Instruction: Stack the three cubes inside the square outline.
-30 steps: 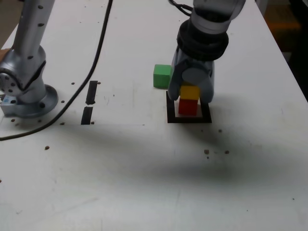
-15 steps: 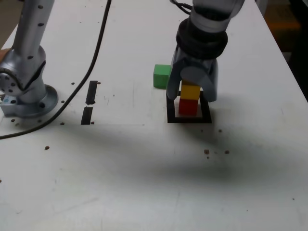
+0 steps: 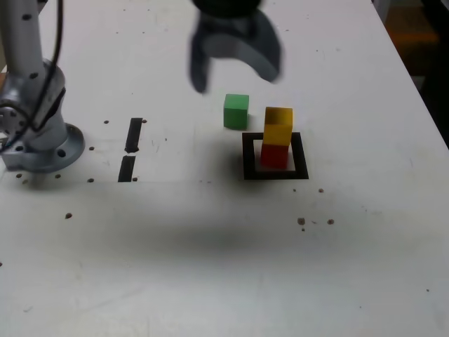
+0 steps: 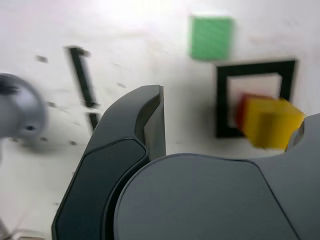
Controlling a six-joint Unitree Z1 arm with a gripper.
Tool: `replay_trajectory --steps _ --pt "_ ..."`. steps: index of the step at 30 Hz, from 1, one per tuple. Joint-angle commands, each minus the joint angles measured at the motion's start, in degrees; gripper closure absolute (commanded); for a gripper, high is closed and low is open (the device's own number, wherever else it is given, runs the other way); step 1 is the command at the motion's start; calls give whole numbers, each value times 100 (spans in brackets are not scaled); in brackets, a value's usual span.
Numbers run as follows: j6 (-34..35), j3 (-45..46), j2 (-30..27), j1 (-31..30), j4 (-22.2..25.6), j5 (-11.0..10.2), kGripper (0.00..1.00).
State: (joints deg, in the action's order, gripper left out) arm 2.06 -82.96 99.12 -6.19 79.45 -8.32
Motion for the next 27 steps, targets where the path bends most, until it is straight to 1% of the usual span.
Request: replay_trajectory --steps 1,5,9,10,14,17,20,25,27 --pt "-77 150 -426 185 71 -45 1" --pt "-416 433 -383 553 39 -61 1" --pt "-718 604 -5 788 -330 22 1" --pt "-754 638 97 838 -458 50 1" --pt "-784 938 572 1070 -1435 236 1" --pt "-789 940 781 1076 -1568 255 3" --pt "-798 930 982 1076 -1601 241 6" --pt "-821 836 1385 1076 -1567 92 17" --pt "-826 819 1451 1076 -1558 66 18"
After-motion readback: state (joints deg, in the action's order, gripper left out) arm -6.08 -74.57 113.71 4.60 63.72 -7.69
